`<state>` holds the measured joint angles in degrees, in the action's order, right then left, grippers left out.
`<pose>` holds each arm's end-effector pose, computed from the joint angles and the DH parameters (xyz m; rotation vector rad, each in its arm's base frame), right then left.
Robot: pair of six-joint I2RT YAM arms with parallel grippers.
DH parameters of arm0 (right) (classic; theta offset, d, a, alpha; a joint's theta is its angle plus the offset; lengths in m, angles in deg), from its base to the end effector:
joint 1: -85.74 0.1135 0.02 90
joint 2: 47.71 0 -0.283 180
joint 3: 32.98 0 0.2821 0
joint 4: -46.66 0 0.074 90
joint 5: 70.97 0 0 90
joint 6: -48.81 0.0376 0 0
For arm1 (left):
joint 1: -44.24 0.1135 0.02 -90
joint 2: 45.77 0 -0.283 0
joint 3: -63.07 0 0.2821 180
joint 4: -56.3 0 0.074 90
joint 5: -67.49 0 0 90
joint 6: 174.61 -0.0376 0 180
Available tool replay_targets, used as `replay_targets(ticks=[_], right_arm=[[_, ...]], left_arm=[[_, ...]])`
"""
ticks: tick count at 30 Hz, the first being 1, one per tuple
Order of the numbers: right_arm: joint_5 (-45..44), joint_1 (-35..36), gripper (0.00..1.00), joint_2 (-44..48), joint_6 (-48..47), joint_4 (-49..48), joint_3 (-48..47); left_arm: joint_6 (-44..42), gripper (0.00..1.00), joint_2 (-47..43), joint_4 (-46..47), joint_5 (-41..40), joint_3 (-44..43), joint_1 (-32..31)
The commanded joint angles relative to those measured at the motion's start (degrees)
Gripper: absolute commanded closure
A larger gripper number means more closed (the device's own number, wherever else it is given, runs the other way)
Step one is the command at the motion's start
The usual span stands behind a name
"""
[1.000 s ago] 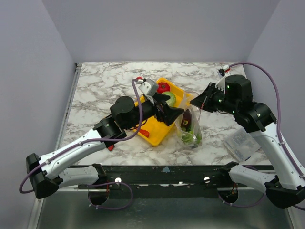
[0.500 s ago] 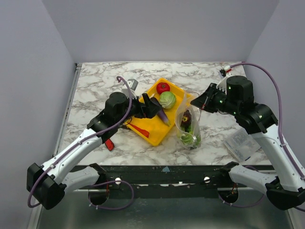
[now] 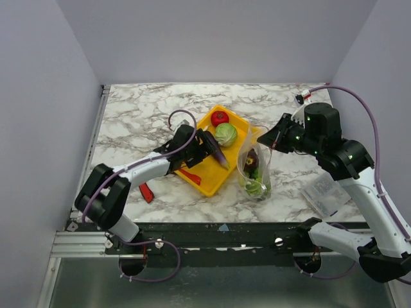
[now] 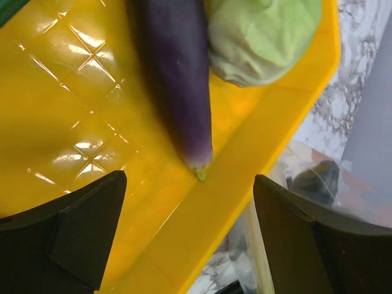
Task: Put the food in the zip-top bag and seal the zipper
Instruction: Pick up the fake vegetable from the bin.
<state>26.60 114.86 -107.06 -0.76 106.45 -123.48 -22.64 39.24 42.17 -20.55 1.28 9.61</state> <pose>0.1853 0.1089 0.4496 0.1300 2.1832 0.8582 0.2818 -0.1962 0.2165 -0.5471 2.3354 -0.9134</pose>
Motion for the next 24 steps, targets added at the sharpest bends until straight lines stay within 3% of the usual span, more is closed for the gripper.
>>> replay_targets(ticks=[1,5,12,19,24], right_arm=[[-0.46,-0.29,0.99,0.87,-0.39,-0.91,0.26],[-0.41,-0.3,0.99,0.77,-0.32,-1.17,0.65],[-0.14,-0.34,0.99,0.38,-0.32,-1.73,0.96],[-0.3,-0.27,0.99,0.8,-0.35,-1.76,1.44],[-0.64,-0.26,0.99,1.25,-0.43,-1.48,1.31]], left_arm=[[9.83,0.17,7.06,3.5,1.44,-4.2,-0.98],[11.78,0.27,10.54,0.14,-3.06,-6.66,-3.21],[18.41,0.26,16.82,-17.65,-9.6,-16.68,-5.81],[22.19,0.26,26.39,-38.12,-12.91,-32.54,-7.11],[22.76,0.3,28.72,-39.64,-13.42,-33.89,-7.89]])
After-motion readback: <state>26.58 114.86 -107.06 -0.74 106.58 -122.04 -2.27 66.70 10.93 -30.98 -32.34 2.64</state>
